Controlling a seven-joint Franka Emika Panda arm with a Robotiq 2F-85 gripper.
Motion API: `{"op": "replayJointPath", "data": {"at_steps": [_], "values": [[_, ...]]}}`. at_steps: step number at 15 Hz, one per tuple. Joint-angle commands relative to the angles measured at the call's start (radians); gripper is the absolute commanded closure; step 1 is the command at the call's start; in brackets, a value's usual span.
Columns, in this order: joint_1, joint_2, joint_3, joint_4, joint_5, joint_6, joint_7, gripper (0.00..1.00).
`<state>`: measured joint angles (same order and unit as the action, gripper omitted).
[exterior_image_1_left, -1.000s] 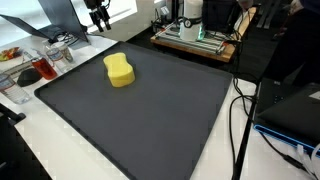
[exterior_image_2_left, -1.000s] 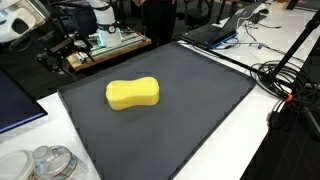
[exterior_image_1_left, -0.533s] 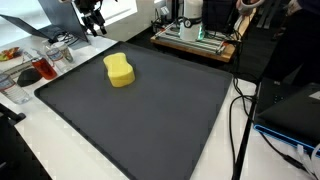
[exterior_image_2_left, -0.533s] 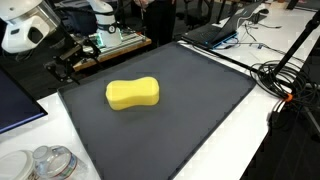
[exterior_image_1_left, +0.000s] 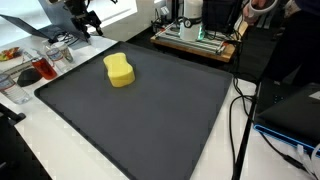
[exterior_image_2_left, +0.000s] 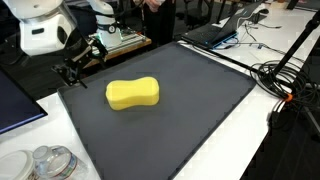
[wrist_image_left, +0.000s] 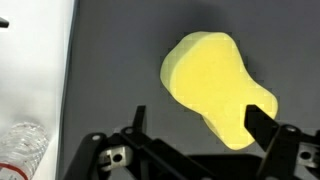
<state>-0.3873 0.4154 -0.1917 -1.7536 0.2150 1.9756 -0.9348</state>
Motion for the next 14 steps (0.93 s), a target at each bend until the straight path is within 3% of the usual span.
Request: {"op": "replayJointPath", "data": {"at_steps": [1,14], "values": [[0.004,0.052,0.031,0.104,-0.076,-0.075,-0.051,0.00],[0.064,0.166,0.111,0.270,-0.253,-0.143,-0.307,0.00]]}}
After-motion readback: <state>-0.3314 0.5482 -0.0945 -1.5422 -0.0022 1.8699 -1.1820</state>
